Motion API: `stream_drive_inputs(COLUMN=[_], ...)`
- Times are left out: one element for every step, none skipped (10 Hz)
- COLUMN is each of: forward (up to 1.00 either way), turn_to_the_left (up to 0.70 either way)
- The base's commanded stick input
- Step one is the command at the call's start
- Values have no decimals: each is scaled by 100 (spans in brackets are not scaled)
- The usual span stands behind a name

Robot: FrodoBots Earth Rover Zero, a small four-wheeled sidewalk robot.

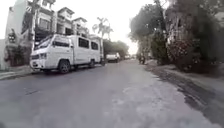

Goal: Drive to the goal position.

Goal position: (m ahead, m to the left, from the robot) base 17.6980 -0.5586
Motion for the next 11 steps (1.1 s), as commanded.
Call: stream_drive_inputs(forward=[100, 100, 100, 100, 100, 100, 100, 100, 100, 100, 100], turn_to_the_left=[2, 2, 2, -2, -23, -38, -18, 2, 2, 2, 2])
